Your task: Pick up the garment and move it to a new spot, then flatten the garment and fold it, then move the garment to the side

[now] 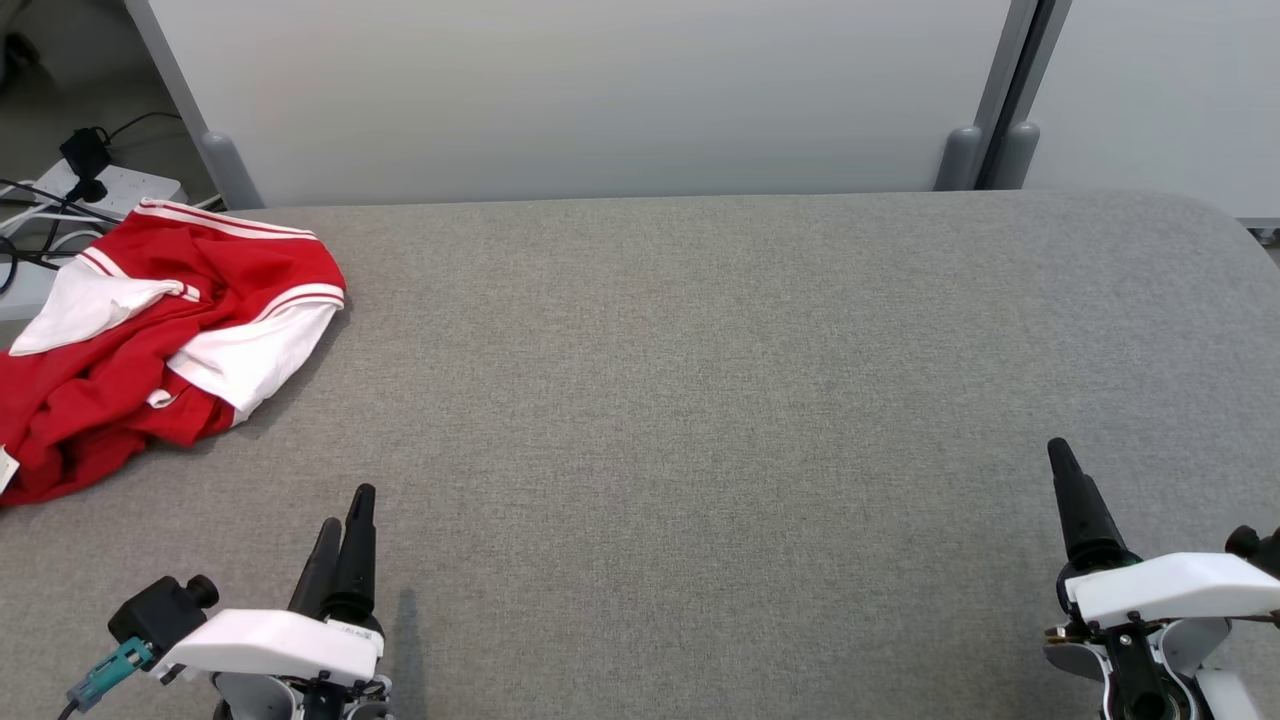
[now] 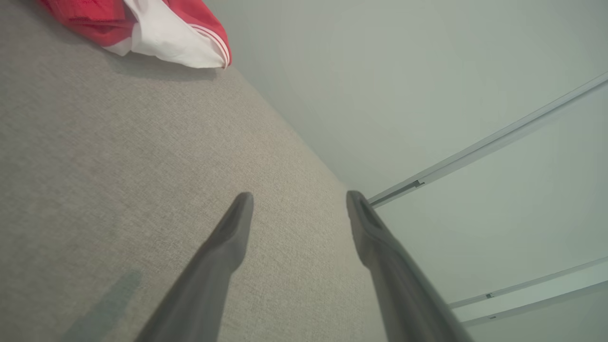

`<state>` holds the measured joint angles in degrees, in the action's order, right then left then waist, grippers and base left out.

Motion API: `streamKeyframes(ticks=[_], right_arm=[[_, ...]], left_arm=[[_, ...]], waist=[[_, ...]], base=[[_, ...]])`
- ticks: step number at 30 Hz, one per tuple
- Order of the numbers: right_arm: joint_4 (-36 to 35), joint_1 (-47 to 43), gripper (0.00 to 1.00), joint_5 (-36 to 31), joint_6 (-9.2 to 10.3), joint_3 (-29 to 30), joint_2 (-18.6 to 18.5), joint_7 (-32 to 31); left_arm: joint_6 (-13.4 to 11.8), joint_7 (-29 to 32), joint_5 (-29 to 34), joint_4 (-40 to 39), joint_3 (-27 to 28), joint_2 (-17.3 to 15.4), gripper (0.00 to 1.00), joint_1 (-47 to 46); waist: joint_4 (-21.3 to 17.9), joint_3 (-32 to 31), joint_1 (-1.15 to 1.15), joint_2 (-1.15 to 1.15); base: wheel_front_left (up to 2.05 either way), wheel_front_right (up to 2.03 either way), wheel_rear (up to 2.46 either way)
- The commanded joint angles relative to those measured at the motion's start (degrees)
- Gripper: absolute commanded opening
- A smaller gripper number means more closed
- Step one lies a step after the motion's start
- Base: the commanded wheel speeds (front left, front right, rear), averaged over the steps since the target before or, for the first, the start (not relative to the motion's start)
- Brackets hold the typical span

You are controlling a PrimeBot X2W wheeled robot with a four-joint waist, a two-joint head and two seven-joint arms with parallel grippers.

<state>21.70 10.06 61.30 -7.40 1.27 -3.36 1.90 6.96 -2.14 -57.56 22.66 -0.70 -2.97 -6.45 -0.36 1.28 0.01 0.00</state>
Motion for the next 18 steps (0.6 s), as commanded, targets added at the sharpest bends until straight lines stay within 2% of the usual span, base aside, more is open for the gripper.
streamKeyframes(ticks=[1,7,18], right_arm=[[-1.0,3.07,1.0,-2.09,-0.04,-0.68,-0.91,0.94],[-0.91,4.2,1.0,-7.62,-0.05,-0.85,-1.02,2.12],[0.43,6.15,1.0,-14.43,-0.05,-2.04,-1.2,3.8]], left_arm=[[-0.31,-0.7,2.39,-1.5,0.64,-0.77,1.0,-3.83],[-0.63,-1.88,8.22,-1.56,0.42,-0.81,1.0,-4.82],[-0.61,-3.56,15.31,-0.52,0.55,-0.88,1.0,-6.48]], waist=[[-0.04,0.05,0.0,0.0],[-0.13,0.25,0.0,0.0],[-0.23,0.47,-0.01,0.0]], base=[[0.0,0.0,0.0],[0.0,0.0,0.0],[0.0,0.0,0.0]])
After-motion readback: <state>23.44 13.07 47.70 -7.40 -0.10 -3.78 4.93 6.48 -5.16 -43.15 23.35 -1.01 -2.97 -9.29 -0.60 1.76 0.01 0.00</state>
